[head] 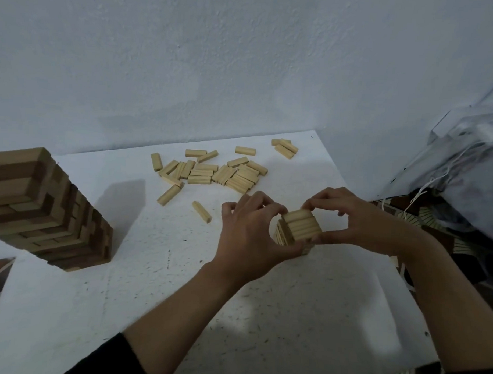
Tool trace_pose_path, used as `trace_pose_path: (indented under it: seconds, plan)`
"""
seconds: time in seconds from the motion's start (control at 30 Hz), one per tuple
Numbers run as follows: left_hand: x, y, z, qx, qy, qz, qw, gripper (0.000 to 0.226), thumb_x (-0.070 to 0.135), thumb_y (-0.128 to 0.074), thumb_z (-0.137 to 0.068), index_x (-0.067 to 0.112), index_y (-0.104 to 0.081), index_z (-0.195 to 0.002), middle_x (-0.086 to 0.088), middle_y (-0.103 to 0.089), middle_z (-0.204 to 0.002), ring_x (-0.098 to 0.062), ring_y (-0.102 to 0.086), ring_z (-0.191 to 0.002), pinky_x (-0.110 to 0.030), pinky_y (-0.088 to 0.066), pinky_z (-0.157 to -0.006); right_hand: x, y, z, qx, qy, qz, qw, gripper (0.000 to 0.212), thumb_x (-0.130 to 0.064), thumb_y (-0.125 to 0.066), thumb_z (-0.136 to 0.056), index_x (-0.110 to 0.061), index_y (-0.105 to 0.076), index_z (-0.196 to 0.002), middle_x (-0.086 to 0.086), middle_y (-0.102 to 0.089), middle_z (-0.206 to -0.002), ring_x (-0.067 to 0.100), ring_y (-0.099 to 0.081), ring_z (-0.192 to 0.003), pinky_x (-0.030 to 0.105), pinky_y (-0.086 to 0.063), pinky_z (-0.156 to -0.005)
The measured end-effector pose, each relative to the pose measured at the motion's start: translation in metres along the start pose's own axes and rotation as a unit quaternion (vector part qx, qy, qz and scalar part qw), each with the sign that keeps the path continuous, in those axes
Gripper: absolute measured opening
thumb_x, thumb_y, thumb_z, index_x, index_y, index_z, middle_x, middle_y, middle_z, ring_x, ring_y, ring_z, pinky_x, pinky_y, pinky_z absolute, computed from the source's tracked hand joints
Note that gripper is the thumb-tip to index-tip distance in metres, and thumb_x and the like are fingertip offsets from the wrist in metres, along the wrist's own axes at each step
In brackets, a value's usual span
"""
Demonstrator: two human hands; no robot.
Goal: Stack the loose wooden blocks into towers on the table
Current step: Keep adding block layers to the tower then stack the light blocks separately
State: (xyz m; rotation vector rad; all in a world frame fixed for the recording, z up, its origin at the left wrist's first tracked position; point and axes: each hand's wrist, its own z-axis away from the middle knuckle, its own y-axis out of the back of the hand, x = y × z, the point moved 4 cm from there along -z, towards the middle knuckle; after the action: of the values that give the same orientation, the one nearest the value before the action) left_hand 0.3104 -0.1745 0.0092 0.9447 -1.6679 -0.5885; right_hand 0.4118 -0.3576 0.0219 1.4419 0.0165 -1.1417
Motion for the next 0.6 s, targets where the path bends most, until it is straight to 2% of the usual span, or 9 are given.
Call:
trace_pose_path:
  seconds: [0.2, 0.33, 0.5, 0.6]
  plan:
    - [-0.0036, -0.0021, 0.001, -0.007, 0.011, -0.003, 1.0, 0.064, 0.076, -0.067, -0.07, 0.03, -0.069, -0.114, 0.015, -0.048, -0.104, -0.007, -0.044, -0.101, -0.039, -0.032, -0.09, 0.0055, -0.0054, -0.0045, -0.004, -0.003, 0.0, 1.0, 0.054, -0.059, -0.07, -0.074, -0.053, -0.052, -0.124, -0.028, -0.048, -0.124, -0.007, -0.035, -0.123, 0.019, -0.035, -0.091]
    - [-0.004, -0.0029, 0.0026, -0.016, 0.016, 0.001, 1.0, 0.065, 0.076, -0.064, -0.069, 0.03, -0.069, -0.115, 0.016, -0.044, -0.103, -0.007, -0.044, -0.1, -0.04, -0.032, -0.091, 0.0052, -0.0055, -0.0053, 0.001, 0.0, 0.008, 1.0, 0.053, -0.055, -0.072, -0.075, -0.053, -0.052, -0.124, -0.026, -0.049, -0.125, -0.008, -0.035, -0.122, 0.017, -0.034, -0.089]
    - [-0.0045, -0.002, 0.0026, -0.019, 0.015, -0.002, 1.0, 0.064, 0.072, -0.07, -0.071, 0.03, -0.069, -0.118, 0.015, -0.044, -0.103, -0.007, -0.044, -0.1, -0.037, -0.03, -0.089, 0.0051, -0.0053, -0.0045, 0.019, 0.004, 0.004, 1.0, 0.054, -0.046, -0.08, -0.076, -0.051, -0.055, -0.124, -0.025, -0.051, -0.123, -0.005, -0.04, -0.119, 0.019, -0.039, -0.086]
    - [-0.0054, -0.0024, 0.0034, -0.025, 0.016, 0.001, 1.0, 0.064, 0.071, -0.072, -0.072, 0.029, -0.069, -0.12, 0.016, -0.043, -0.103, -0.007, -0.043, -0.099, -0.037, -0.03, -0.089, 0.0041, -0.0061, -0.0038, 0.025, 0.006, -0.004, 1.0, 0.056, -0.052, -0.078, -0.073, -0.051, -0.055, -0.124, -0.023, -0.052, -0.123, -0.005, -0.042, -0.118, 0.021, -0.04, -0.085]
